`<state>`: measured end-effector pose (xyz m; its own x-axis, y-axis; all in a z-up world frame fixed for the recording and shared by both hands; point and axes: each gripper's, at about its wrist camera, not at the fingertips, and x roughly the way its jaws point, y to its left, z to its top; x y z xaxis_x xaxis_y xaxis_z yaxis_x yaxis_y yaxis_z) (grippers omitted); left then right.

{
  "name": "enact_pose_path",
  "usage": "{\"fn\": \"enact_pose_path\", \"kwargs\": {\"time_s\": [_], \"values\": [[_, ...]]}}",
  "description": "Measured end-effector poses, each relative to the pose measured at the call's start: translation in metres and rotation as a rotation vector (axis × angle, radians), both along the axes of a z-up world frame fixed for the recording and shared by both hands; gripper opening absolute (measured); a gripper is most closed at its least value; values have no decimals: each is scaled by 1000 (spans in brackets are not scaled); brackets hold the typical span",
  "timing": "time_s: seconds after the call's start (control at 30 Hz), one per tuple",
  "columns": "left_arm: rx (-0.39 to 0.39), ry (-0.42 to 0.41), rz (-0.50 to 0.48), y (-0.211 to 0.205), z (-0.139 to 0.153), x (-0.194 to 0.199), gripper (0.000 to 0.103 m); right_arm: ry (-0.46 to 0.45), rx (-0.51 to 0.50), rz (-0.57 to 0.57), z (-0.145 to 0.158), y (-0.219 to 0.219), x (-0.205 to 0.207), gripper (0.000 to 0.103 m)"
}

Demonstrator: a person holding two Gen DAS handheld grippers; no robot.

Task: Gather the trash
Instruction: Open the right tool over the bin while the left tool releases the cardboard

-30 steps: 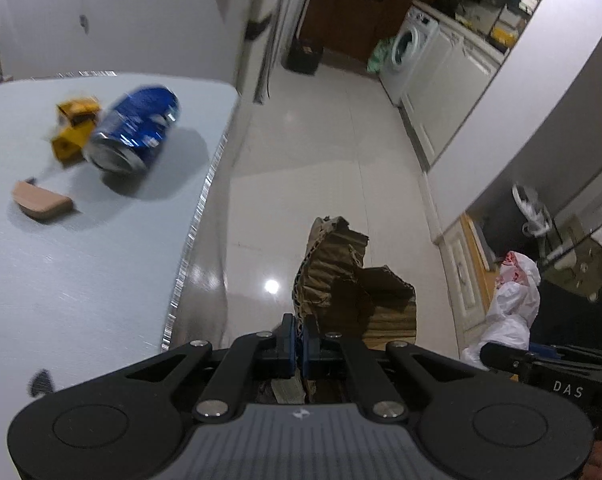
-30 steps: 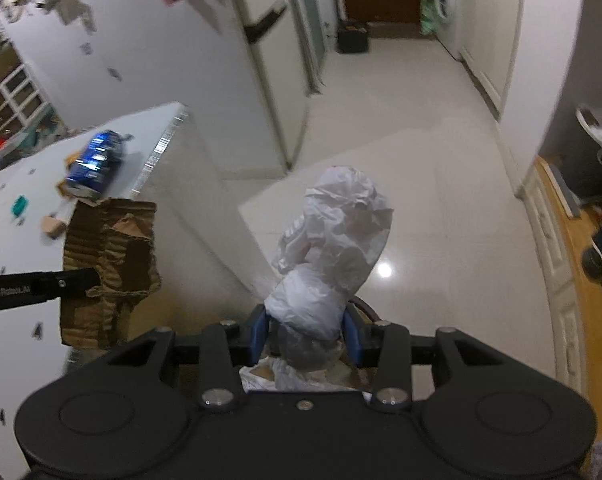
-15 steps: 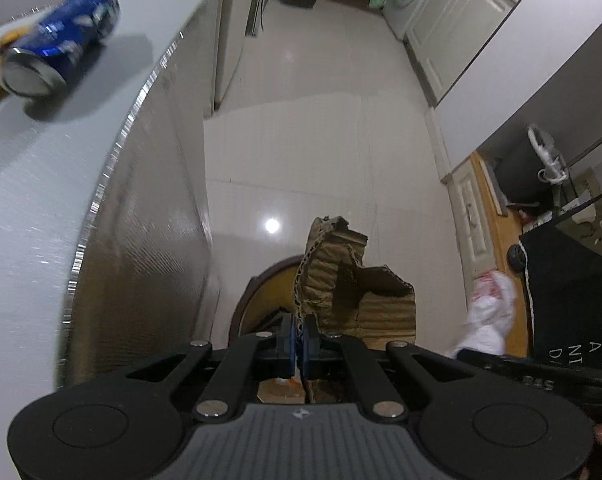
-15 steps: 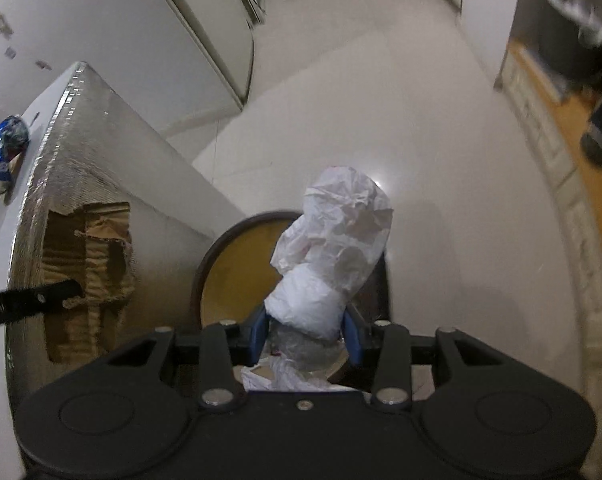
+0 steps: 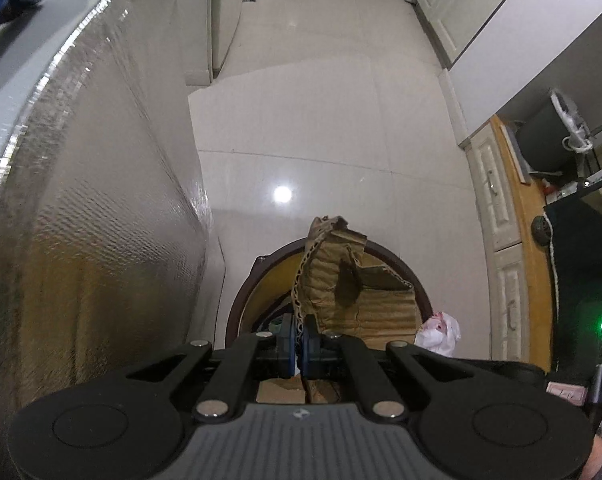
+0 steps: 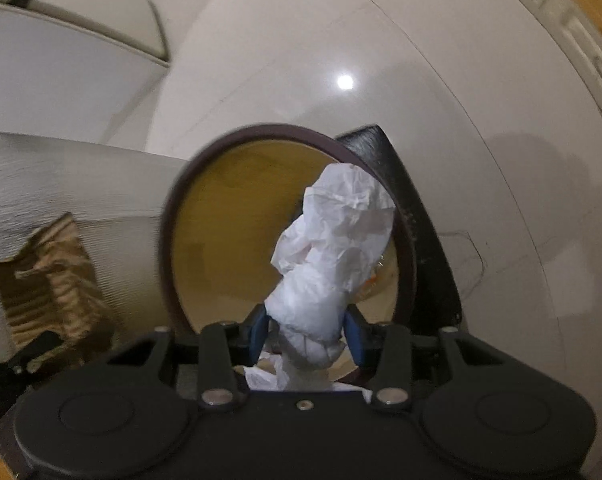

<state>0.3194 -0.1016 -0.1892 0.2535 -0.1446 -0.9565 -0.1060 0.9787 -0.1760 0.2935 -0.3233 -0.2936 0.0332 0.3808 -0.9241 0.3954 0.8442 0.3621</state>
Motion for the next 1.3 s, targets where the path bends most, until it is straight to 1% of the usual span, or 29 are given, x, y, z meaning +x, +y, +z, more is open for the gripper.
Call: {"fn": "enact_pose_path", "kwargs": {"time_s": [0.1,0.2,0.27,0.3,0.4,0.43,0.47,0.57,0.67,0.83,0.87,0.93,1.0,1.03,1.13,1.2,1.3], "values": [[0,17,6,1,-12,5,2,18,3,-1,-11,5,0,43],[-2,40,8,-1,-25,9,2,14,6,15,-17,8,-2,45],[-3,53,5,-3,-32,11,2,19,-1,33,-19,7,-4,48],[-4,57,2,-3,-34,12,2,21,-2,42,-20,8,-6,51],[-2,72,-4,-5,-43,13,2,29,10,70,-21,12,-6,52],[-3,78,-4,-6,-45,14,2,27,11,82,-15,12,-6,52],[-5,84,-4,-7,-48,14,2,19,10,98,-16,8,-3,52],[-6,99,-6,-9,-54,15,2,-16,1,136,-7,10,-4,53],[-18,121,13,-10,-61,15,2,-51,2,132,3,5,-1,54],[-46,183,82,-10,-81,12,3,-94,-15,109,13,-10,1,54],[-47,192,98,-10,-85,11,4,-99,-18,105,14,-13,1,54],[-31,206,117,-11,-91,8,11,-106,-24,101,15,-15,0,54],[-16,224,111,-12,-96,6,35,-108,-33,101,15,-17,0,56],[-11,229,99,-14,-97,6,39,-109,-36,102,14,-18,-1,57],[10,243,50,-17,-99,3,44,-111,-39,111,15,-20,-2,58],[21,251,18,-20,-98,2,51,-113,-37,120,16,-19,-4,58],[38,253,-16,-22,-97,-1,56,-127,-38,151,16,-14,-5,61]]}}
